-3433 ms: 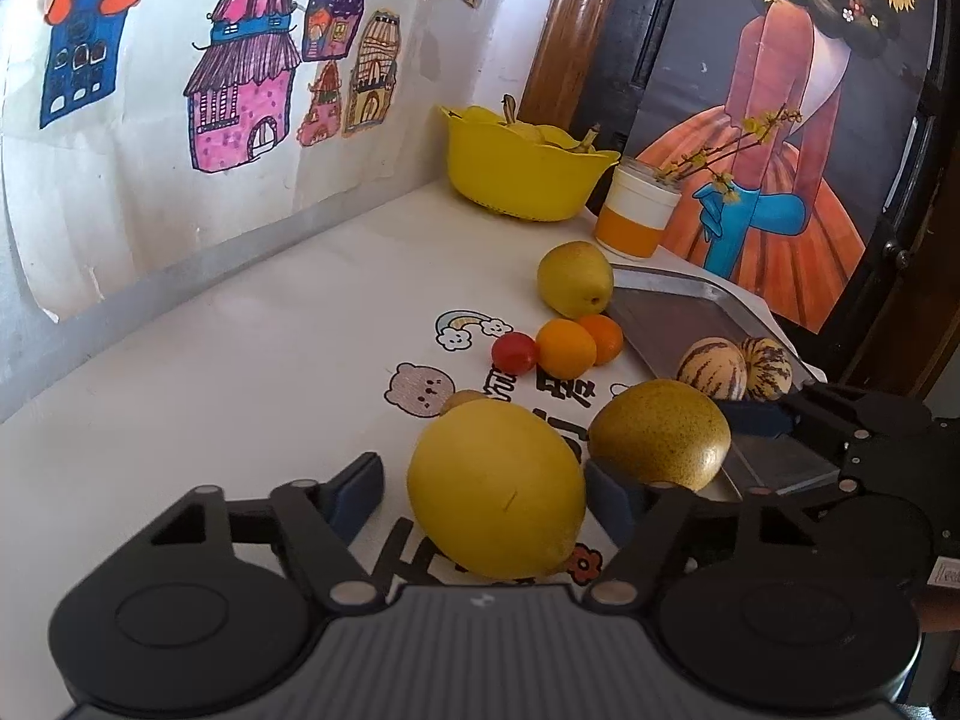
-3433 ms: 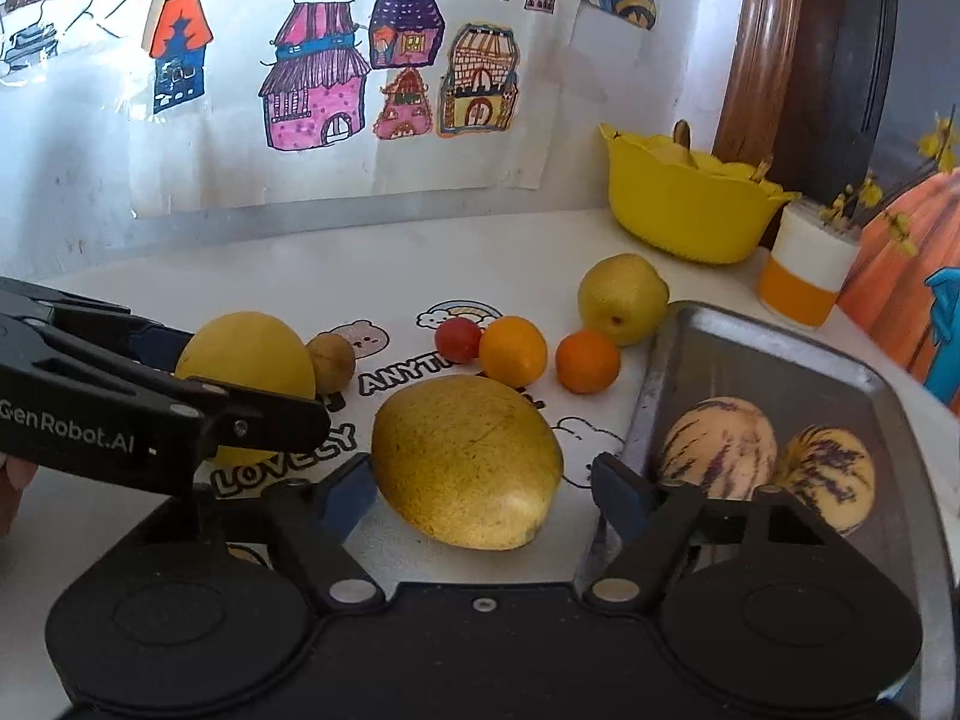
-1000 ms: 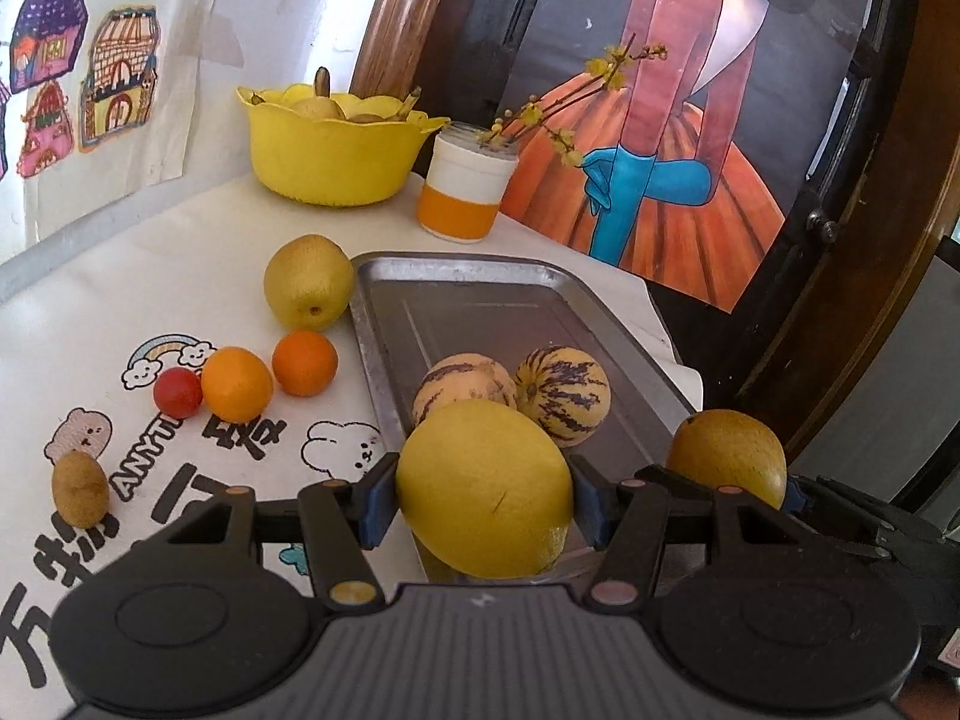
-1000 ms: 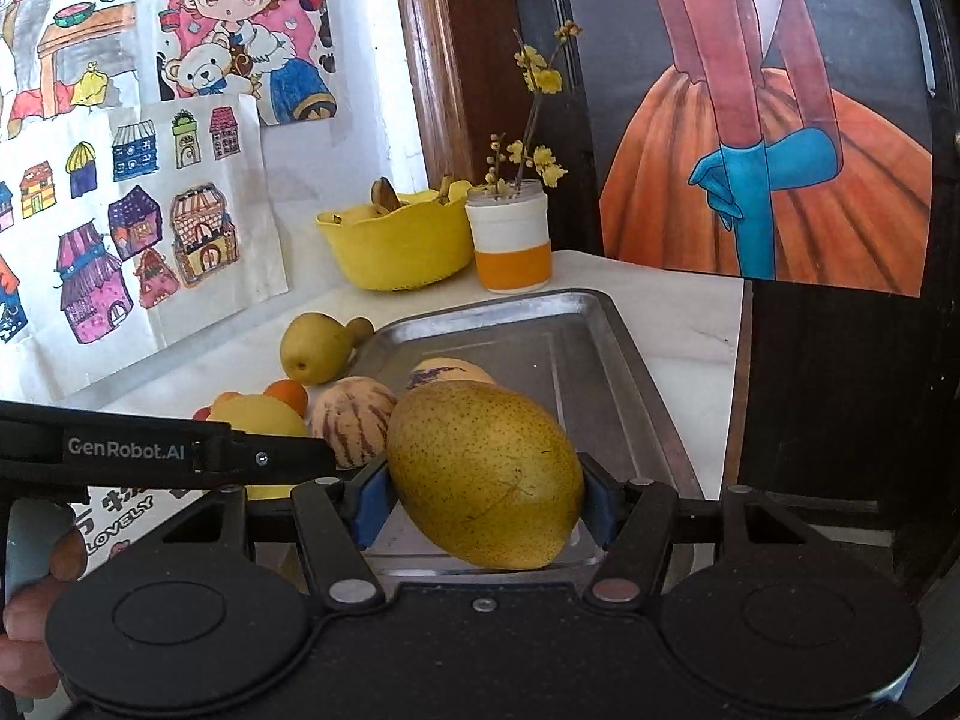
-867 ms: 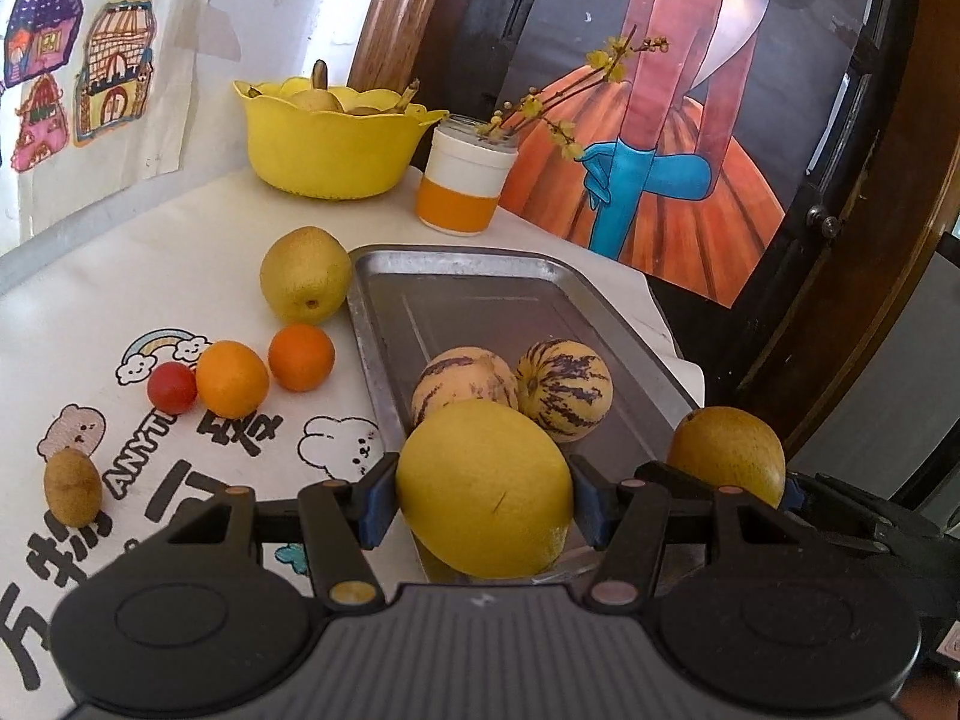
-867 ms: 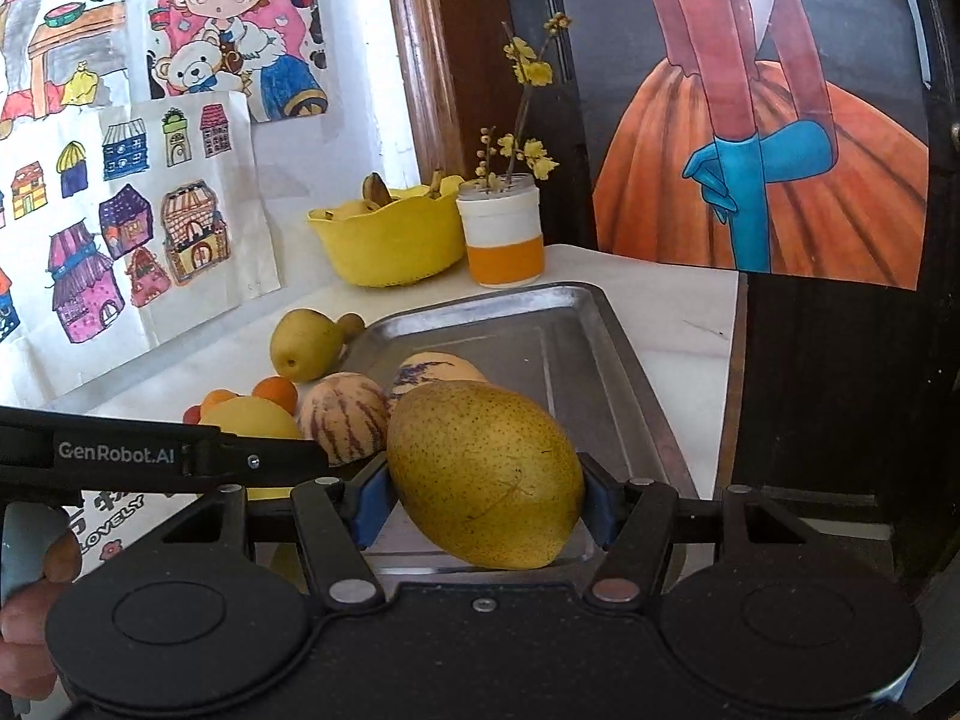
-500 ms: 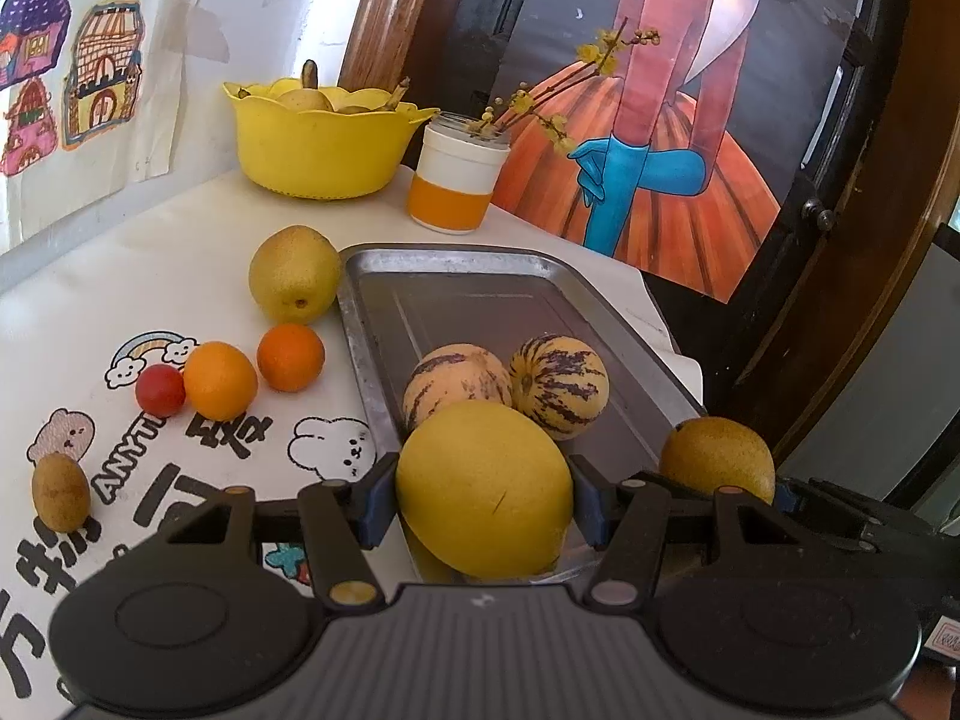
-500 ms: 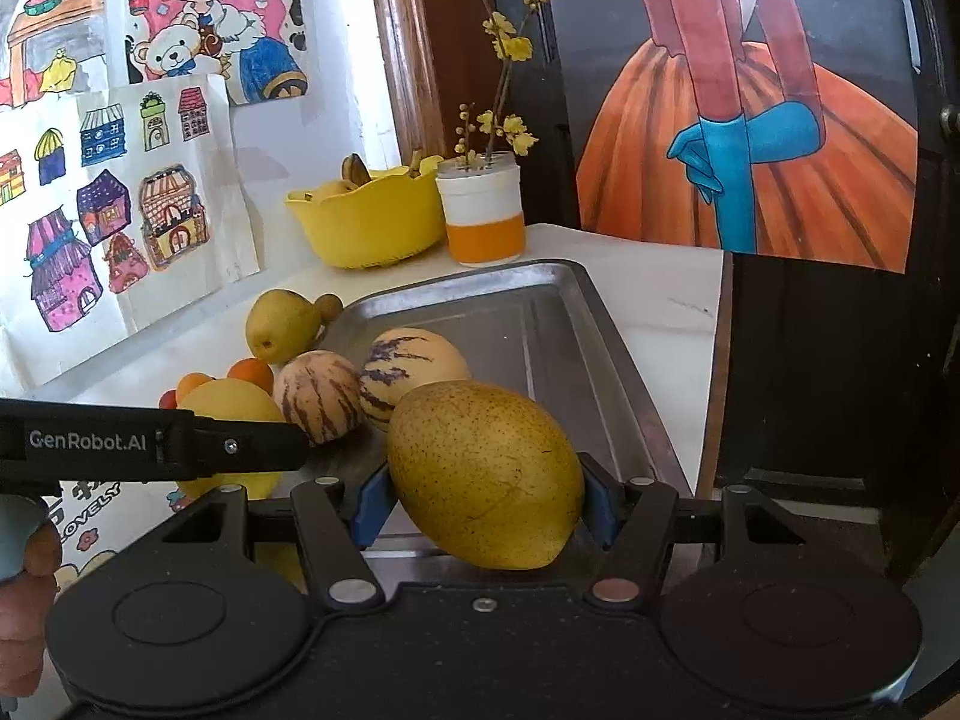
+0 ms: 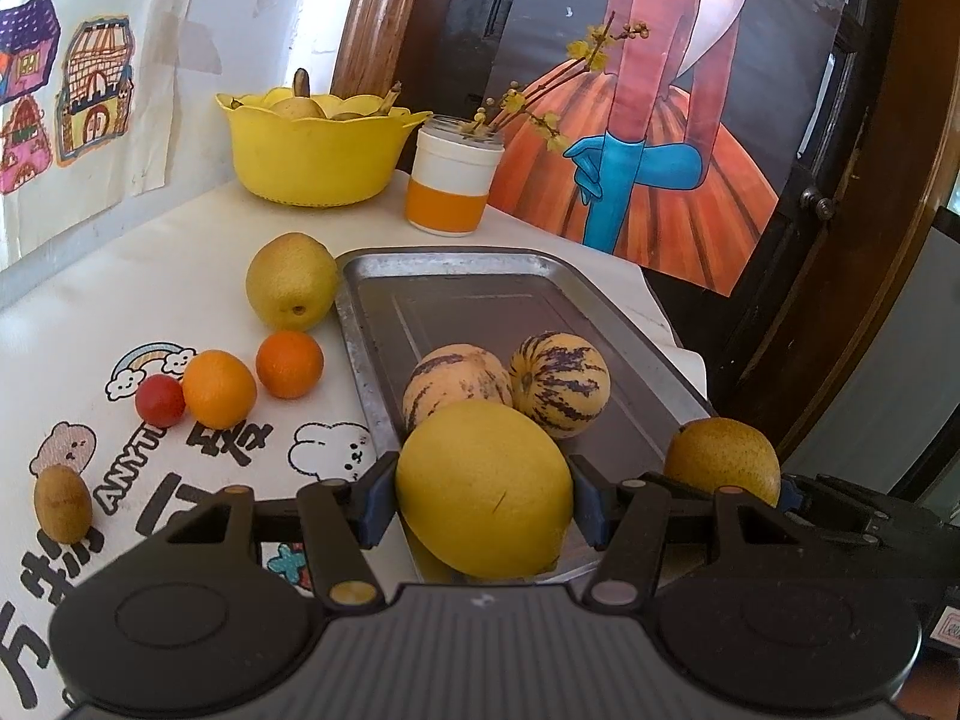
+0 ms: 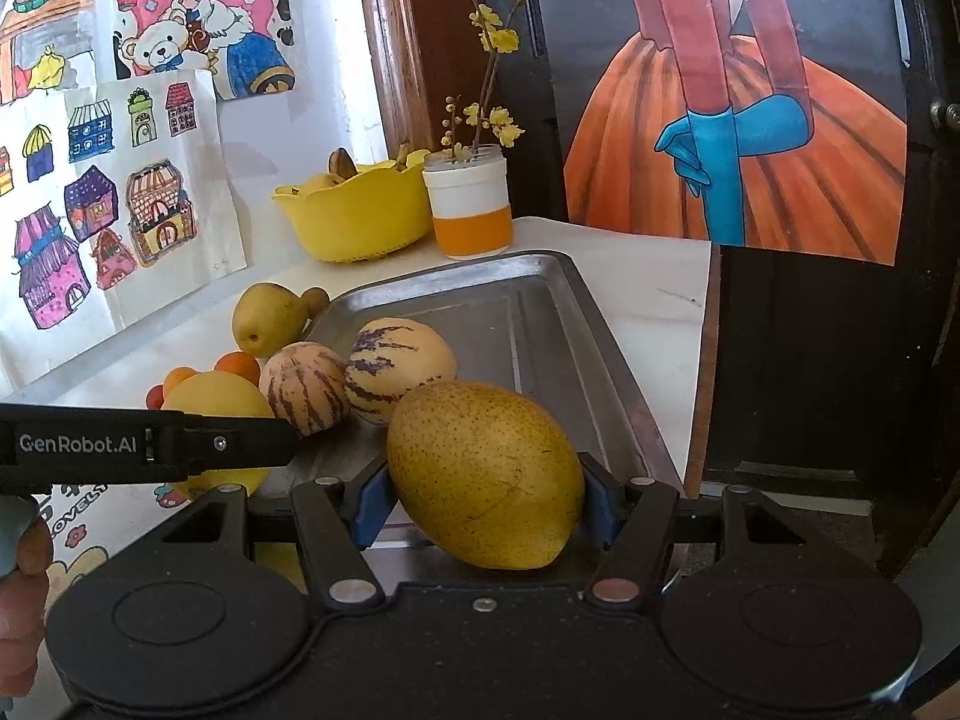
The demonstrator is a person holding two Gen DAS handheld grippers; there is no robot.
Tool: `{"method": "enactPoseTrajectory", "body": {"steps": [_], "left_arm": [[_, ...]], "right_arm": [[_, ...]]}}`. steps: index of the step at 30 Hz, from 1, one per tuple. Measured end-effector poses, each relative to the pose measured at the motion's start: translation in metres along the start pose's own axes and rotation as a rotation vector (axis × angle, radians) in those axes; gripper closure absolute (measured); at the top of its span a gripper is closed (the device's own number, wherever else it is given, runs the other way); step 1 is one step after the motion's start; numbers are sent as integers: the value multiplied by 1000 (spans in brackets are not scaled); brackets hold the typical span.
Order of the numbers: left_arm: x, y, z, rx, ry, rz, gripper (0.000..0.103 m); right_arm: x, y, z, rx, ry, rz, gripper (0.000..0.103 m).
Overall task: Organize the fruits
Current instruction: 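Open the left tool releasing the lemon while the right tool releases the speckled fruit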
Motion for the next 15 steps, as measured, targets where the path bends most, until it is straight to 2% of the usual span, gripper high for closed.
{"method": "enactPoseTrajectory", "body": {"steps": [4,8,12,15], "left_arm": [[-1,1,0,0,10,6,40],[-4,4,-1,-1,65,26,30],[-3,10,-3,12,77,33,26],[-3,18,-7,39,82,31,18]], "right_arm": [[-1,1,1,-2,8,11,38],[-2,4,0,11,8,12,37],[-3,12,-4,34,5,22,28],[-6,21,-7,49,2,21,20]]}}
Point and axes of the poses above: each gripper's, at about its wrist camera, not at the fingertips, and y roughly against the way its jaws point, x to its right, z to its underside, the point moved 9 cm from there along -y, roughly the way its jaws point, and after that the axes turned 8 degrees about x, right-handed, at the moved point
